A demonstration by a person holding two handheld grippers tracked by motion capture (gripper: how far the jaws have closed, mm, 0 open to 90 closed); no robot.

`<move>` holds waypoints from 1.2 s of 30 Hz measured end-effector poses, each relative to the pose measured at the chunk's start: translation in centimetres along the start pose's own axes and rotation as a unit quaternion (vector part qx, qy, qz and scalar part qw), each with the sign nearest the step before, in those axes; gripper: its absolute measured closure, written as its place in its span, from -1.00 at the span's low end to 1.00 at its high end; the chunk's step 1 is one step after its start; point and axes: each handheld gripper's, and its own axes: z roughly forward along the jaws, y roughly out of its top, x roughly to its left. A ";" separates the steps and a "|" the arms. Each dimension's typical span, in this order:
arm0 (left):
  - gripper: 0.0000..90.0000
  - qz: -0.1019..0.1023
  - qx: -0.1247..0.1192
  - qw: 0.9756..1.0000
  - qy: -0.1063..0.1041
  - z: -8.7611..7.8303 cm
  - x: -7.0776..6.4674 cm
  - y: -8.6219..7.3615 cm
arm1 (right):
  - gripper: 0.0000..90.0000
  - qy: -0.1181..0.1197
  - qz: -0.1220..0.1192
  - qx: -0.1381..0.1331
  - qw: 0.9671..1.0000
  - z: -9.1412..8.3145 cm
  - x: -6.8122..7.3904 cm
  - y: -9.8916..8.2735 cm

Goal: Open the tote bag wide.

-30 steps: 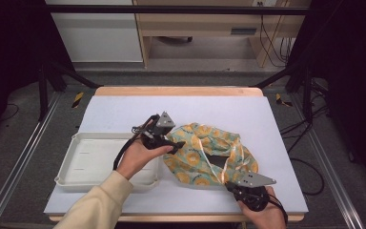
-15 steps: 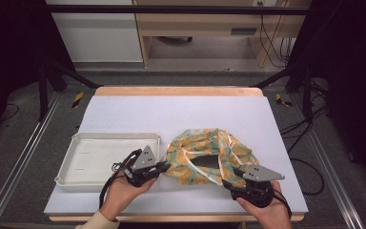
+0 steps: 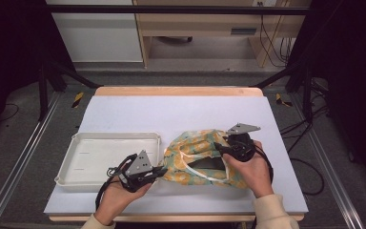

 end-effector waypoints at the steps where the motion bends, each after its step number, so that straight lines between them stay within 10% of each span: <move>1: 0.92 0.003 0.003 1.000 0.002 -0.1 0.0 0.0 | 0.67 0.006 -0.003 -0.009 1.000 -0.1 0.1 0.0; 11: 0.96 0.033 0.060 0.997 0.031 1.6 2.6 2.9 | 0.93 0.054 -0.042 -0.120 0.990 -6.3 3.9 -1.8; 16: 0.96 0.043 0.056 0.995 0.074 3.0 4.0 5.4 | 0.95 0.107 -0.073 -0.128 0.983 -7.3 6.6 -3.8; 25: 0.97 0.017 0.014 0.993 0.119 3.7 6.0 7.6 | 1.00 0.134 -0.098 -0.051 0.985 -5.0 7.8 -7.6; 33: 0.98 -0.015 -0.052 0.988 0.141 1.8 6.7 7.6 | 1.00 0.036 -0.123 0.047 0.991 -3.4 6.0 -10.2; 36: 0.98 -0.016 -0.063 0.988 0.139 0.9 6.4 7.1 | 1.00 0.031 -0.112 0.043 0.992 -3.5 5.5 -10.3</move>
